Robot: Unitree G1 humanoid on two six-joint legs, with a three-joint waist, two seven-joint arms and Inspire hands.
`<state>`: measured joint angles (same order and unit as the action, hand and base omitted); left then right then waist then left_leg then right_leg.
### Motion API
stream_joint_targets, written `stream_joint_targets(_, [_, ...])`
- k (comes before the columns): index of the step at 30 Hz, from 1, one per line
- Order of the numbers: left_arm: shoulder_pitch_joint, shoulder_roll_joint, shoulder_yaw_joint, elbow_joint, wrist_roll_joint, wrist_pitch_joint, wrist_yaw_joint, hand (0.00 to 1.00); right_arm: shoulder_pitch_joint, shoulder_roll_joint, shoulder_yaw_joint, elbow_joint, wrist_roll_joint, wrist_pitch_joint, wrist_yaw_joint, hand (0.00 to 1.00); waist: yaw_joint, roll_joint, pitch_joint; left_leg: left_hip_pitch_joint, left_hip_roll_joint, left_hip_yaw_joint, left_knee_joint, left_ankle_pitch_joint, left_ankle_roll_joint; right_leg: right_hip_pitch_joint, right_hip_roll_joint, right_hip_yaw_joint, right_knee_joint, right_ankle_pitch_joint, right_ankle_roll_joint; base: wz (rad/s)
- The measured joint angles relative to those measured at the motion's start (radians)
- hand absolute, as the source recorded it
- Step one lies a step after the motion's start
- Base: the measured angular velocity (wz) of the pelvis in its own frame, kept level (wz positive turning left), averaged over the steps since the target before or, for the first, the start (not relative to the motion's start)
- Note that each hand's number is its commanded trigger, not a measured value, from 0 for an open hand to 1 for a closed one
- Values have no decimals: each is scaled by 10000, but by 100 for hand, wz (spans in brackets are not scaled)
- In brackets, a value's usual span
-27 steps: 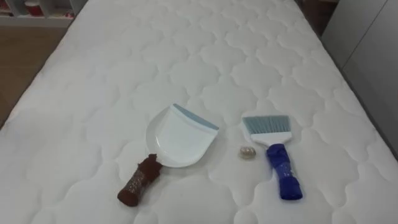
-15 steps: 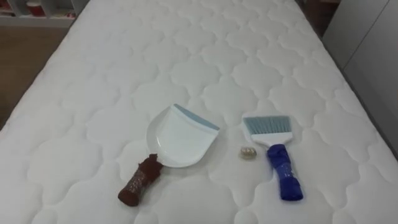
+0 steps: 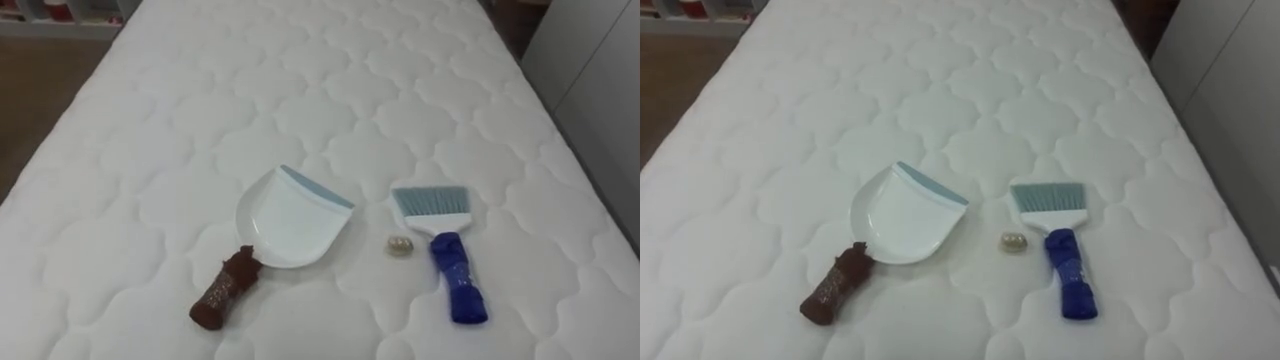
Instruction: Clean bed
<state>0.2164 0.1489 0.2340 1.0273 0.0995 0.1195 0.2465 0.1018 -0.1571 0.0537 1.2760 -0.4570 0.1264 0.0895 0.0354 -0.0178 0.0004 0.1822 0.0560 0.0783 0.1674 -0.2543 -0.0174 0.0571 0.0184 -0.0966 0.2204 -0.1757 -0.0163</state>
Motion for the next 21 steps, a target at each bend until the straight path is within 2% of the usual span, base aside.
stream_joint_targets(3, [0, 0, 25, -891, -313, -215, 339, 0, -33, -4, -116, -21, -8, -195, -164, 0, 2, 16, 0, -12, -1, -13, 5, 0, 0, -29, -10, -31, 11, 0, 0, 1])
stream_joint_targets(8, [-230, 5, -79, -3108, -286, -1044, 1284, 0, -68, -77, -392, -37, 62, -546, -236, 0, -34, 120, 9, -163, -7, -239, 19, 1, -1, -55, -34, -210, 3, -3, -5, 10])
stream_joint_targets(12, [-351, -58, -222, -4671, -156, -1385, 1882, 0, -29, -97, -458, -273, 19, -732, -250, 0, -79, 274, 6, -156, -7, -238, 24, 2, -2, -64, -35, -207, 7, -12, -18, -1])
stream_joint_targets(15, [-369, -49, -417, -5441, 154, -1663, 2179, 0, -43, -115, -463, -348, 13, -862, -243, 0, -210, 310, 15, -156, -14, -242, 11, 2, -2, -73, -41, -202, -8, -16, -14, -1])
stream_joint_targets(21, [-713, -20, -927, -6000, 1313, -1767, 2273, 0, -36, -111, -354, -348, 30, -936, -194, 0, -372, 256, 62, -168, -12, -230, 2, 3, -3, -62, -40, -212, -13, -16, -14, 0])
